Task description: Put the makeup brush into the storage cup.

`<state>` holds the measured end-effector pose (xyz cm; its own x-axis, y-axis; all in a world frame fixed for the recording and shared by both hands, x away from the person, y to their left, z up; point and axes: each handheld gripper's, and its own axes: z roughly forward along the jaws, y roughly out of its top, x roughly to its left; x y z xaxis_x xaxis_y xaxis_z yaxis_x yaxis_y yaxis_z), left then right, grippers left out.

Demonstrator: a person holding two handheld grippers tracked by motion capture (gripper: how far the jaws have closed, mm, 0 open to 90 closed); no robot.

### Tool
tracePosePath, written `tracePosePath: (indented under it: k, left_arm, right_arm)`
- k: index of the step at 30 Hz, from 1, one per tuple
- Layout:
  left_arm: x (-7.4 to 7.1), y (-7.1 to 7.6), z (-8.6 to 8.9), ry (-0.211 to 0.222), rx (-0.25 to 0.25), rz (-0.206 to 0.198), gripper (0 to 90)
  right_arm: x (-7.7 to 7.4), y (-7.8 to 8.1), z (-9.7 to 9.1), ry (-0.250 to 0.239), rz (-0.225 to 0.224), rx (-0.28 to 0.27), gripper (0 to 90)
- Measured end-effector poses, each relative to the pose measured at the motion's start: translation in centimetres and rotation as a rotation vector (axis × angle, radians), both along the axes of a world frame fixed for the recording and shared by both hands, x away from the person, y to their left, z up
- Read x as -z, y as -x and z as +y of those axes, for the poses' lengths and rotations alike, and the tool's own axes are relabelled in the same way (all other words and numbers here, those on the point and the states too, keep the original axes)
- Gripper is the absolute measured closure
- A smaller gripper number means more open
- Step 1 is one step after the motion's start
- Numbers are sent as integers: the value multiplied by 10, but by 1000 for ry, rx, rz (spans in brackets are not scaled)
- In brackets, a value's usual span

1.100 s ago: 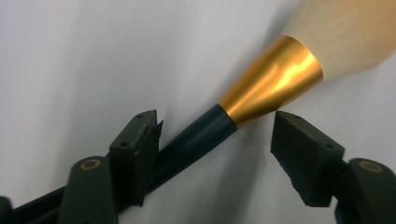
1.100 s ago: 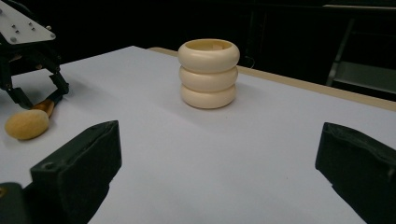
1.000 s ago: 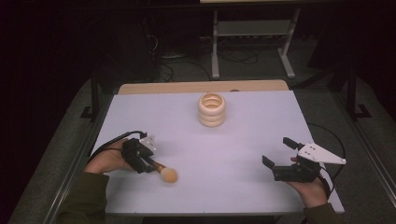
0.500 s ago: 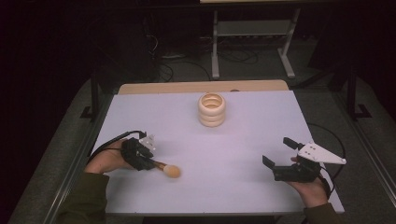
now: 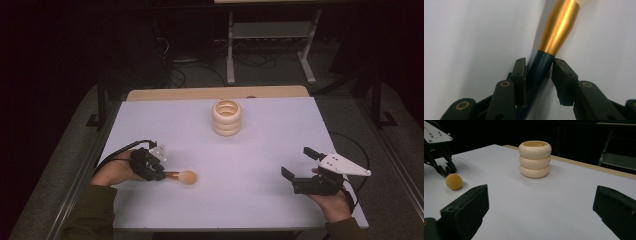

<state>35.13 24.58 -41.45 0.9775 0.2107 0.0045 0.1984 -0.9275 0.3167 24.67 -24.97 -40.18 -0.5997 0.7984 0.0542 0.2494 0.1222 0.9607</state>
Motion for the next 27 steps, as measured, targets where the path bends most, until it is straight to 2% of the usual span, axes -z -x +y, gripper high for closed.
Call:
tracePosePath:
  k: [9, 19, 21, 24, 27]
  left_arm:
    - [-2, 0, 0, 0, 0, 10, 739]
    - [0, 0, 0, -9, -21, 21, 737]
    - [-1, 0, 0, -11, -25, 11, 711]
    - [-3, 0, 0, 0, -40, 2, 617]
    - [-7, 0, -1, 10, -48, -9, 574]
  right_arm:
    - [0, 0, -1, 1, -3, 1, 0]
    - [0, 0, 0, 2, -2, 0, 0]
    - [0, 0, 0, 3, -2, 0, 0]
    - [-1, 1, 0, 4, 6, 0, 0]
    - [-1, 1, 0, 1, 5, 3, 0]
